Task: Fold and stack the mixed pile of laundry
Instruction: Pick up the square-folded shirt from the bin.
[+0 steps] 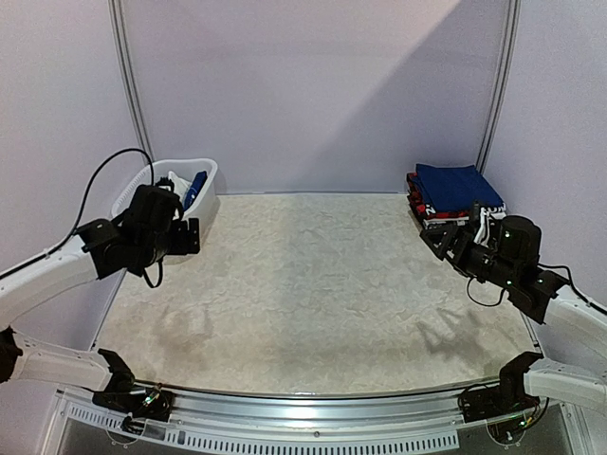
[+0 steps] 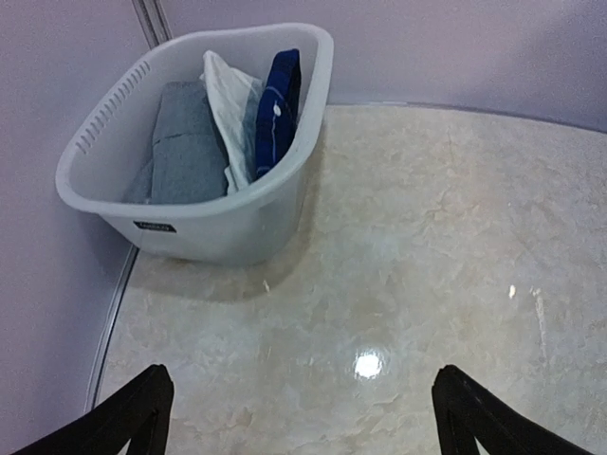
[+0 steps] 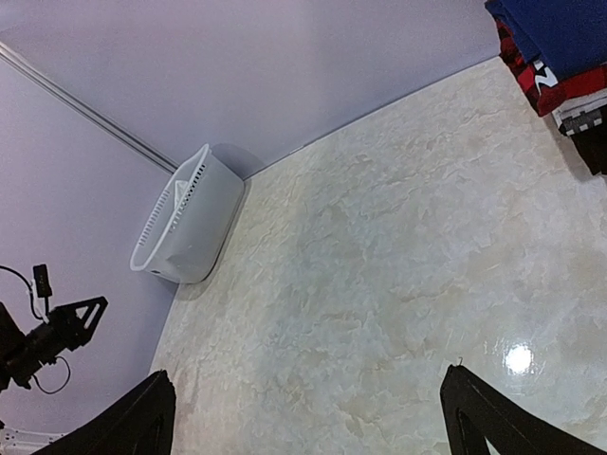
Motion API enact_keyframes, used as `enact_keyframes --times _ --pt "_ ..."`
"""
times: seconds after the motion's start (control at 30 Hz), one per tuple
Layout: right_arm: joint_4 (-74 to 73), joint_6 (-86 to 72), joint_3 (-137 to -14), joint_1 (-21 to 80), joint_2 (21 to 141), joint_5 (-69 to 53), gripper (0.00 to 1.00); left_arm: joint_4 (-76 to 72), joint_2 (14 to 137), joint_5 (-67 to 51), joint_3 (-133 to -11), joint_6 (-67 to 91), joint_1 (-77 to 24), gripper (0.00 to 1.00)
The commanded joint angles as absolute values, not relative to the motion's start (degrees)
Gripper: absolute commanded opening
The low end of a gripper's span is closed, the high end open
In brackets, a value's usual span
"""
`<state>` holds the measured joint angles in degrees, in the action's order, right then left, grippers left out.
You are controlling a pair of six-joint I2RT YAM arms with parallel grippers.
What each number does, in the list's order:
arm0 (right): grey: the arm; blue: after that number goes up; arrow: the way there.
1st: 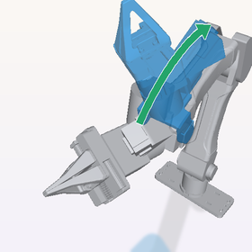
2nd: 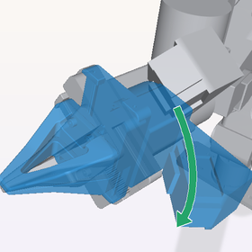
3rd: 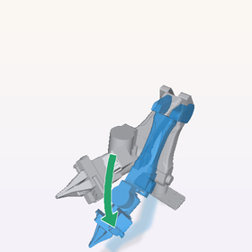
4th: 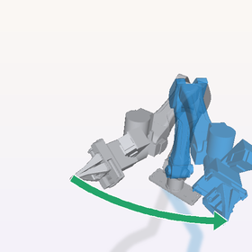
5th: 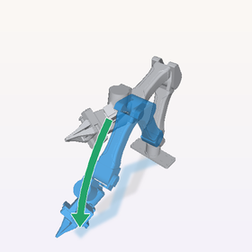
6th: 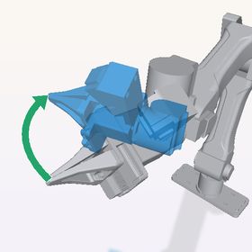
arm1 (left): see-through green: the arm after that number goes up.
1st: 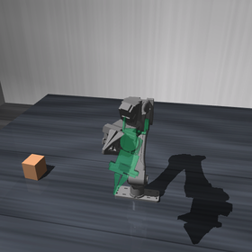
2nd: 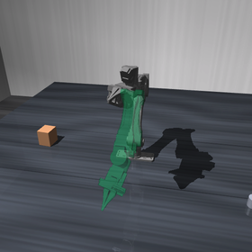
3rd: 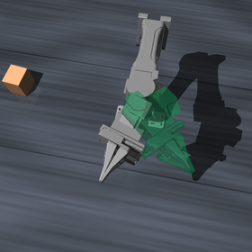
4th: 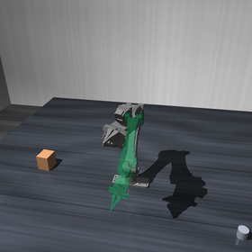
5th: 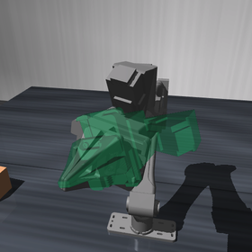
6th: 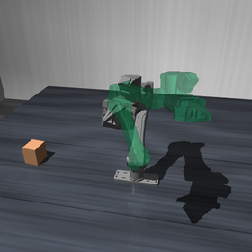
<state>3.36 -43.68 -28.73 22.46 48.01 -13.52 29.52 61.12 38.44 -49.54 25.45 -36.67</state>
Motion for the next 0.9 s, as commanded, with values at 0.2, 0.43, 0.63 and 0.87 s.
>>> enact_keyframes --times 0.2,0.43,0.63,0.87 --pt "0.8 -41.7 -27.3 22.9 43.8 -9.1 0.99 33.1 76.3 32.9 -67.3 23.4 -28.8 0.84" --pt "0.1 -41.1 -27.4 22.9 42.4 -9.4 0.99 32.4 86.4 24.9 -77.9 24.0 -18.3 0.75" --pt "-1.4 -40.6 -27.6 22.9 42.3 -8.7 0.99 31.6 96.0 16.1 -85.8 24.0 -10.7 0.73" --pt "-1.3 -39.8 -27.8 22.9 43.5 -8.2 0.99 31.3 106.8 7.4 -95.0 25.2 -3.0 0.61"
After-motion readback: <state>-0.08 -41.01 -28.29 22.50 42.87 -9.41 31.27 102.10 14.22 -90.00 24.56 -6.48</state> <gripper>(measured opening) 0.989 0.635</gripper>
